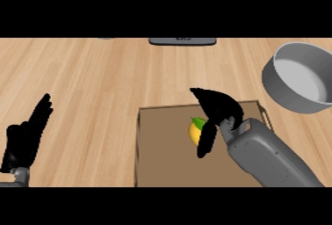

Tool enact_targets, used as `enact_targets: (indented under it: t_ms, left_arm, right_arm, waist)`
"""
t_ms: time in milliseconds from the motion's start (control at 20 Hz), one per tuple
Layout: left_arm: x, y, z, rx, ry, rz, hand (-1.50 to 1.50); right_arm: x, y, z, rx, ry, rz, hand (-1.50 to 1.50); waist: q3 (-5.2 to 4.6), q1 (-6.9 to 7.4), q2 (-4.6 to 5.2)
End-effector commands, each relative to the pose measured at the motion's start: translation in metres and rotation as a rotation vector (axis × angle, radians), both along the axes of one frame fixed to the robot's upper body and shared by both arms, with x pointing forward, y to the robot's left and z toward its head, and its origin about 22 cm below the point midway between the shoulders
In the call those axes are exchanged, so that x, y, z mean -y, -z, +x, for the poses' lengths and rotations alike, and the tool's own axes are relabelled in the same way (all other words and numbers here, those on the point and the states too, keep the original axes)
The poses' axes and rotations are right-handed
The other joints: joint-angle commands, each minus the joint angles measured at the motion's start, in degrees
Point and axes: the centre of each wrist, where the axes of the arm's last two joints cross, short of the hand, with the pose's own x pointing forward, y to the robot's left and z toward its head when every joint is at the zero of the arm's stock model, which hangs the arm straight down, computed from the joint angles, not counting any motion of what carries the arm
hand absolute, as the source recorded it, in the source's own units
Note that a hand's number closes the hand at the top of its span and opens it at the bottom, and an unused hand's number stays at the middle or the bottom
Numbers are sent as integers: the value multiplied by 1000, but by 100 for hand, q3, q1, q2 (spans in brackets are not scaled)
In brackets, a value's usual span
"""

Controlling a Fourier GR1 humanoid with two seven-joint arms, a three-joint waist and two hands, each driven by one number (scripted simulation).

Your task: Pick the lemon from the tray and place it in the pot

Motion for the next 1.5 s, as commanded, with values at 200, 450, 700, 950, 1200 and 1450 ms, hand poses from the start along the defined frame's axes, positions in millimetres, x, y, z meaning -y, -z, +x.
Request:
enact_targets:
  t_ms: [200, 450, 700, 950, 1200, 1450]
  left_arm:
    - [-2, -5, -10, 7, -24, 23, 0]
    - [0, 9, -3, -6, -18, 6, 0]
    - [-2, 14, -15, 8, 1, 14, 0]
    - [12, 6, -1, 19, -15, 11, 0]
    - [2, 1, 2, 0, 5, 3, 0]
    - [-8, -5, -20, 8, -19, 0, 0]
  right_arm:
    - [-22, 13, 0, -102, 49, -133, -150]
    - [-18, 19, 14, -102, 63, -162, -150]
    - [-19, 40, 28, -130, 64, -144, -150]
    - [-14, 67, 8, -110, 66, -154, -150]
    - [-27, 71, 19, -134, -26, -172, 150]
    - [-17, 78, 3, -78, -47, -163, 150]
  waist:
    - [5, -14, -18]
    - [3, -37, -3]
    - [3, -1, 4]
    - [4, -32, 2]
    - [4, -21, 6]
    - [5, -19, -3]
